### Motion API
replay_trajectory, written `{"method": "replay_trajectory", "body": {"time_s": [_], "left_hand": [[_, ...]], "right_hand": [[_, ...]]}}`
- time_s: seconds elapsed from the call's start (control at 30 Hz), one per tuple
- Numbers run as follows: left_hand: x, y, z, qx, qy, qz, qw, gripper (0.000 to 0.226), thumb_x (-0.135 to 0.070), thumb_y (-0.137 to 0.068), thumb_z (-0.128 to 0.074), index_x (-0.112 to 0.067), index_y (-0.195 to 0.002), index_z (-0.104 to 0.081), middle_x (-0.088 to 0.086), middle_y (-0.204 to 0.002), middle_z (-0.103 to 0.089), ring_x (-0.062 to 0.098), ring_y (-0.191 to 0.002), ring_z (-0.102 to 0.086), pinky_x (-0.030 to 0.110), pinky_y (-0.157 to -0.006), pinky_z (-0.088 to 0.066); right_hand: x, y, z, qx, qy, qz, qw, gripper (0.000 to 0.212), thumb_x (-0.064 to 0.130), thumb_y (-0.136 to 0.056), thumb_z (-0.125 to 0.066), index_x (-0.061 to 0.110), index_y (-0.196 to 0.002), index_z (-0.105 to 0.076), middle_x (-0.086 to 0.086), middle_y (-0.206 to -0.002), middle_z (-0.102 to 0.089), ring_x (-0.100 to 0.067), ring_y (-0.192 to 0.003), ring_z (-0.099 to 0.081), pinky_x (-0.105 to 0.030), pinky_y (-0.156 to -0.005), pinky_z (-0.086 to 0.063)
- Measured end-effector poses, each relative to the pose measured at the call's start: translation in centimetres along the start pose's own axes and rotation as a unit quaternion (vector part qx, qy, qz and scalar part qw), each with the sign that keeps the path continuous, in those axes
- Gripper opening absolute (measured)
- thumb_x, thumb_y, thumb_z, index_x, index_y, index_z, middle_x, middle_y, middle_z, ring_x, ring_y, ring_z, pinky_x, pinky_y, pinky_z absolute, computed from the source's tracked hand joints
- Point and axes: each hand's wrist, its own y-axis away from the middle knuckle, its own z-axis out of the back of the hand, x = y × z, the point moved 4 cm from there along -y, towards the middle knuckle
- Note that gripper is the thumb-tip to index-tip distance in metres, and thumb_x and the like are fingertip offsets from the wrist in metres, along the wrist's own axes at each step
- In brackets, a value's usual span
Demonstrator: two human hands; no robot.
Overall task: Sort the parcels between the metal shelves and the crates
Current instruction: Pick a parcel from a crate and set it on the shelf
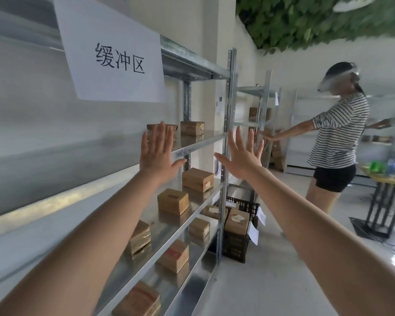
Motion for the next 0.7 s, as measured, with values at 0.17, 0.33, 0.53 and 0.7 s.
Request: {"method": "replay_trajectory", "body": {"time_s": [0.17, 0.33, 0.53, 0.7], "left_hand": [[-0.4, -6.5, -4.4, 0.022, -0.030, 0.040, 0.998, 0.095, -0.075, -0.091, -0.012, -0.013, -0.149, 0.031, 0.012, -0.155, 0.039, 0.031, -0.145, 0.032, 0.046, -0.110, 0.026], [0.5, -14.2, -9.5, 0.027, -0.043, 0.072, 0.996, 0.097, -0.075, -0.092, -0.016, -0.013, -0.149, 0.031, 0.012, -0.155, 0.038, 0.030, -0.145, 0.031, 0.048, -0.113, 0.023], [2.0, -21.3, -15.2, 0.049, -0.020, 0.129, 0.990, 0.097, -0.076, -0.091, -0.018, -0.013, -0.152, 0.026, 0.011, -0.157, 0.034, 0.030, -0.147, 0.028, 0.047, -0.117, 0.018], [3.3, -25.2, -18.4, 0.076, -0.008, 0.186, 0.980, 0.098, -0.077, -0.089, -0.015, -0.014, -0.150, 0.028, 0.011, -0.156, 0.036, 0.029, -0.146, 0.030, 0.048, -0.119, 0.017]], "right_hand": [[-1.4, -9.1, -4.0, 0.007, -0.010, 0.033, 0.999, 0.085, 0.073, -0.095, -0.019, 0.030, -0.154, 0.025, 0.003, -0.159, 0.036, -0.034, -0.144, 0.035, -0.057, -0.107, 0.026], [-1.2, -19.0, -7.2, 0.000, -0.033, 0.079, 0.996, 0.084, 0.071, -0.096, -0.020, 0.029, -0.154, 0.025, 0.003, -0.159, 0.036, -0.033, -0.144, 0.036, -0.061, -0.115, 0.021], [0.5, -29.5, -10.9, 0.012, -0.105, 0.096, 0.990, 0.079, 0.070, -0.097, -0.015, 0.032, -0.155, 0.021, 0.006, -0.160, 0.032, -0.031, -0.146, 0.033, -0.059, -0.115, 0.022], [2.1, -36.3, -14.5, 0.058, -0.159, 0.129, 0.977, 0.079, 0.072, -0.094, -0.011, 0.034, -0.156, 0.019, 0.008, -0.160, 0.032, -0.031, -0.146, 0.031, -0.058, -0.115, 0.020]]}}
